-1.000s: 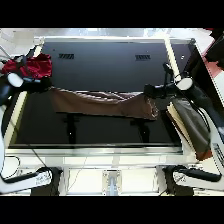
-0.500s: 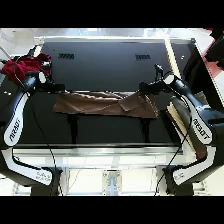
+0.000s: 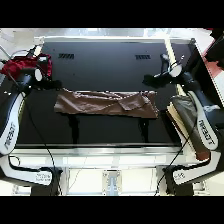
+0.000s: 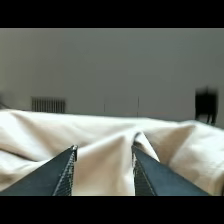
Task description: Fold the shirts.
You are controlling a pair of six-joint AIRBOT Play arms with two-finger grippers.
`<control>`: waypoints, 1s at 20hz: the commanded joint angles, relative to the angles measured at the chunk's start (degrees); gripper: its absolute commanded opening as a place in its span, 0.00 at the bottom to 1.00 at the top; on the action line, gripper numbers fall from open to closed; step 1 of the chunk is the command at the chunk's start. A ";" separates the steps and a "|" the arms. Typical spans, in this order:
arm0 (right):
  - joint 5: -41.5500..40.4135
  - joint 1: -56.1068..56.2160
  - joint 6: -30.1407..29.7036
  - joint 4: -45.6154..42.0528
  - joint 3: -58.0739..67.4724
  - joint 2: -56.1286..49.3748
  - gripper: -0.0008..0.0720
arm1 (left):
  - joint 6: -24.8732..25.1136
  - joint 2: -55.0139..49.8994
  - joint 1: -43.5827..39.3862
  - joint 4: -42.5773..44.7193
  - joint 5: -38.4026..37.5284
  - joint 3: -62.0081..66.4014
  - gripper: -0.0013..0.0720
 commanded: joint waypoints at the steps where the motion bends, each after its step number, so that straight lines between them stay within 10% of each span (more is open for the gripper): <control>1: 2.89 -2.69 0.39 -5.46 3.72 7.72 0.58 | 0.07 7.78 -0.57 0.15 5.05 0.22 0.90; 4: 8.70 -9.66 8.35 -5.81 3.41 10.19 0.75 | 3.23 11.54 -3.26 0.13 1.81 4.52 0.89; 8: 11.76 -15.98 11.26 0.96 -3.45 8.17 0.74 | 8.31 8.50 -9.62 0.15 -5.60 17.35 0.89; 13: 22.34 -19.21 -1.60 16.48 -4.96 -3.15 0.83 | 9.33 3.13 -17.27 0.15 -6.23 25.11 0.82; 20: 23.58 -18.84 -6.88 15.34 -4.96 -11.78 0.88 | 9.27 -2.56 -23.02 -0.44 -9.79 25.09 0.82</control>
